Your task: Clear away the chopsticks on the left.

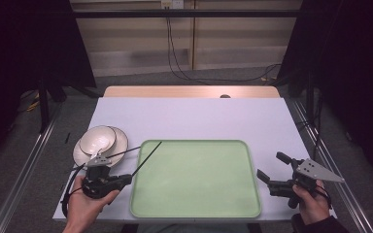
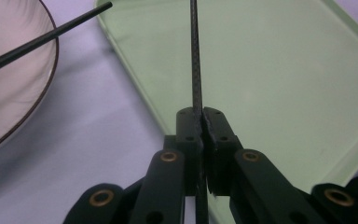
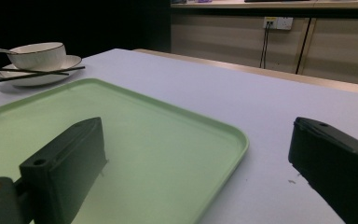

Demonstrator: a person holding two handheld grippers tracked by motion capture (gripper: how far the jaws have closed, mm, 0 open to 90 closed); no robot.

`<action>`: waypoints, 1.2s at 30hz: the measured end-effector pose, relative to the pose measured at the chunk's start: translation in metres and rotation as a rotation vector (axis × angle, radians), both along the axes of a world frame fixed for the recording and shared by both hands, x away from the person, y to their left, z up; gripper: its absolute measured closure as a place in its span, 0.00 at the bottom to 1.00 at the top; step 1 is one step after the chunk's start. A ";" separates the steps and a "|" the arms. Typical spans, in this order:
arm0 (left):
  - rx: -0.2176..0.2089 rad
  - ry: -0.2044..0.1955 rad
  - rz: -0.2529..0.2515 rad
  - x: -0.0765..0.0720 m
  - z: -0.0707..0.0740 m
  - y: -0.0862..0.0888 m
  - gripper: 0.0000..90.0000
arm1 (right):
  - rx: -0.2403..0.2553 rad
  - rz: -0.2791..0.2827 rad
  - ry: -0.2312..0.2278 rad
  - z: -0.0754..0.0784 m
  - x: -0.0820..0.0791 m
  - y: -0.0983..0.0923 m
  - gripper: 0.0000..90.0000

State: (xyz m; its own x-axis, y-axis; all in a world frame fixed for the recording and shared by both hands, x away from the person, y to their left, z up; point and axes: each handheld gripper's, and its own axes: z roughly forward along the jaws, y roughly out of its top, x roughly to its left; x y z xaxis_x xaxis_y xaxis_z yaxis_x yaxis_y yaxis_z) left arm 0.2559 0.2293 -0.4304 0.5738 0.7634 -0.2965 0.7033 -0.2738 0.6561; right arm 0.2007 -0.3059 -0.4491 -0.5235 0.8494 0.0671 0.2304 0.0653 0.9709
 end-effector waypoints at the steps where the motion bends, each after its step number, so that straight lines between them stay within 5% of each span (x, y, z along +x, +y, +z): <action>1: 0.007 0.014 0.010 0.002 -0.001 -0.002 0.96 | 0.002 0.004 0.000 0.000 0.000 0.000 0.04; 10: 0.021 0.058 0.122 0.011 -0.008 -0.026 0.95 | 0.002 0.004 0.001 0.000 0.000 0.000 0.04; 22: 0.066 0.087 0.199 0.011 -0.020 -0.042 0.96 | 0.002 -0.002 0.005 0.000 0.000 -0.001 0.04; 36: 0.097 0.108 0.189 0.011 -0.031 -0.055 0.95 | -0.004 0.004 0.004 0.000 0.001 0.000 0.04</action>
State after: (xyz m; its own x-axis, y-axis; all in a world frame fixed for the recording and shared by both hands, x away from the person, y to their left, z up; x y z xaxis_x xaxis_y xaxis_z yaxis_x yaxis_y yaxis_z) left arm 0.2672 0.1741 -0.4613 0.3873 0.8821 -0.2682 0.8127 -0.1893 0.5511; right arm 0.2015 -0.3063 -0.4495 -0.5262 0.8478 0.0665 0.2345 0.0695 0.9696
